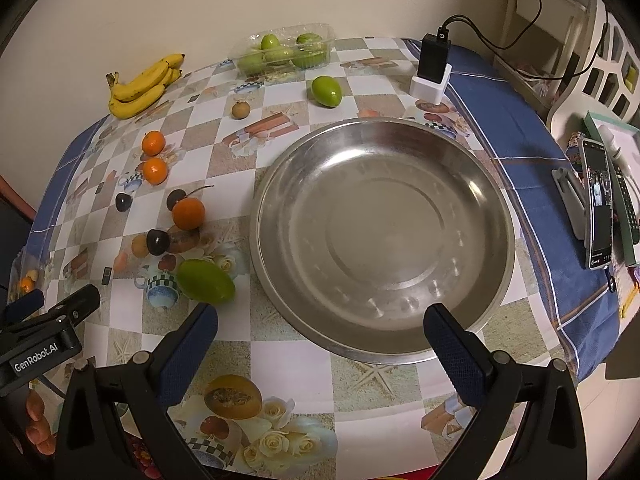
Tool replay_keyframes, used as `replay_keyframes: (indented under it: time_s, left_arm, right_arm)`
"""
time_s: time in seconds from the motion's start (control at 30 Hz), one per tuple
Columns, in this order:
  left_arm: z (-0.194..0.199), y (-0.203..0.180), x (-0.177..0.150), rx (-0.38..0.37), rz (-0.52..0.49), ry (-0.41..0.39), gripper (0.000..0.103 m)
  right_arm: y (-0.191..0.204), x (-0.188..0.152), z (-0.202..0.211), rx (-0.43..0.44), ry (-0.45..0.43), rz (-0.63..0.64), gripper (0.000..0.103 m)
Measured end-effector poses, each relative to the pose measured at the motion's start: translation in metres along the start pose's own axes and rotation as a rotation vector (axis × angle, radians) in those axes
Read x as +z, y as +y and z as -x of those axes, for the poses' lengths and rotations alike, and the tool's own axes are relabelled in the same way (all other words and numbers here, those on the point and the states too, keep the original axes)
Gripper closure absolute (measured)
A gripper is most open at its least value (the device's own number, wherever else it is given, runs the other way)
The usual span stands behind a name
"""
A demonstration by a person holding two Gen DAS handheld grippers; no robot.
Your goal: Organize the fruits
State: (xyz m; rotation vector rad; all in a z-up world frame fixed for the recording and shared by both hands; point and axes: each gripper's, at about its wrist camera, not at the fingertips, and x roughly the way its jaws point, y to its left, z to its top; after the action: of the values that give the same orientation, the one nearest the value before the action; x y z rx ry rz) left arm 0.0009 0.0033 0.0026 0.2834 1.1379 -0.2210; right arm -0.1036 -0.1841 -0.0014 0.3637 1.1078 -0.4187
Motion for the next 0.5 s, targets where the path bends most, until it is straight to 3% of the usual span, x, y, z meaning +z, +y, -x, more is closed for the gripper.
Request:
replay_keyframes:
  time_s: [0.5]
  left_arm:
    - [-0.0020, 0.0002, -0.0007, -0.008, 0.004, 0.008, 0.000]
  right_arm:
    - [0.0020, 0.0000, -0.0050, 0.002, 0.010, 0.002, 0.000]
